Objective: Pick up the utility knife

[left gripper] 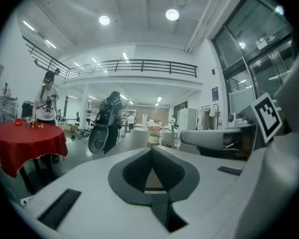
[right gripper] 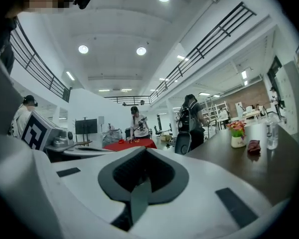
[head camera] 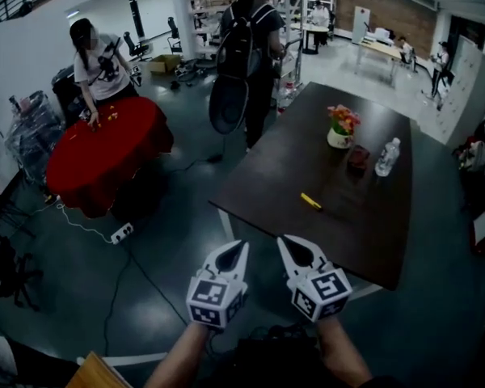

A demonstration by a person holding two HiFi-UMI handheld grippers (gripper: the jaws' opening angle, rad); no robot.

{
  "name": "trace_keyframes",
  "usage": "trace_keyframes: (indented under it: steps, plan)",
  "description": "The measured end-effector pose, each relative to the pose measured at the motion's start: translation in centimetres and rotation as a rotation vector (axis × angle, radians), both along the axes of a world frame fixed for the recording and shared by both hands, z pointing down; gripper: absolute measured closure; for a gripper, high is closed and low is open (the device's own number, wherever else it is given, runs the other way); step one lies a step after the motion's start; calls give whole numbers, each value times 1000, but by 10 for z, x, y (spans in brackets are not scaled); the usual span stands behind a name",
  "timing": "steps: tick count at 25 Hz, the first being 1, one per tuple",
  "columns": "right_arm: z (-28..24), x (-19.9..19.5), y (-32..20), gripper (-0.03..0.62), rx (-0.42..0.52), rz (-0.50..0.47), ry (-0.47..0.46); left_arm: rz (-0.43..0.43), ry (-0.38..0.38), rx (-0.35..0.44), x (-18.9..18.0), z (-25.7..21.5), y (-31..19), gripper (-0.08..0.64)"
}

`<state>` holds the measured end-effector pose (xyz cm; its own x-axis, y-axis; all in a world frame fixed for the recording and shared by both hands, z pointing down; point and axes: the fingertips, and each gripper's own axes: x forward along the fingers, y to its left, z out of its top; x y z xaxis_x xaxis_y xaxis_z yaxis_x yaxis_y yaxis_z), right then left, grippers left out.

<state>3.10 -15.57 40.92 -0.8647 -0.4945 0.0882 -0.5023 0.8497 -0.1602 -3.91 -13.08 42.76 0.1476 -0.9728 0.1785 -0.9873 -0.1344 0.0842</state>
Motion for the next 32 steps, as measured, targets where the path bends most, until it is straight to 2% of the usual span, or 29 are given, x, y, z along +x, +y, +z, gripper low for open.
trace_keyframes:
  steps: [10, 14, 18, 26, 32]
  plan:
    - [7, 77, -85, 581, 1, 176, 34, 136, -33, -30, 68, 4, -92, 554]
    - [15, 97, -118, 581, -12, 257, 42, 194, -45, -40, 80, 11, -128, 554]
    - [27, 109, -151, 580, -27, 338, 89, 264, -36, -53, 85, 25, -167, 554]
    - [50, 94, -200, 580, -74, 464, 169, 417, -6, -108, 69, 52, -229, 554]
    - [74, 74, -226, 580, -108, 520, 252, 493, 14, -146, 53, 71, -262, 554]
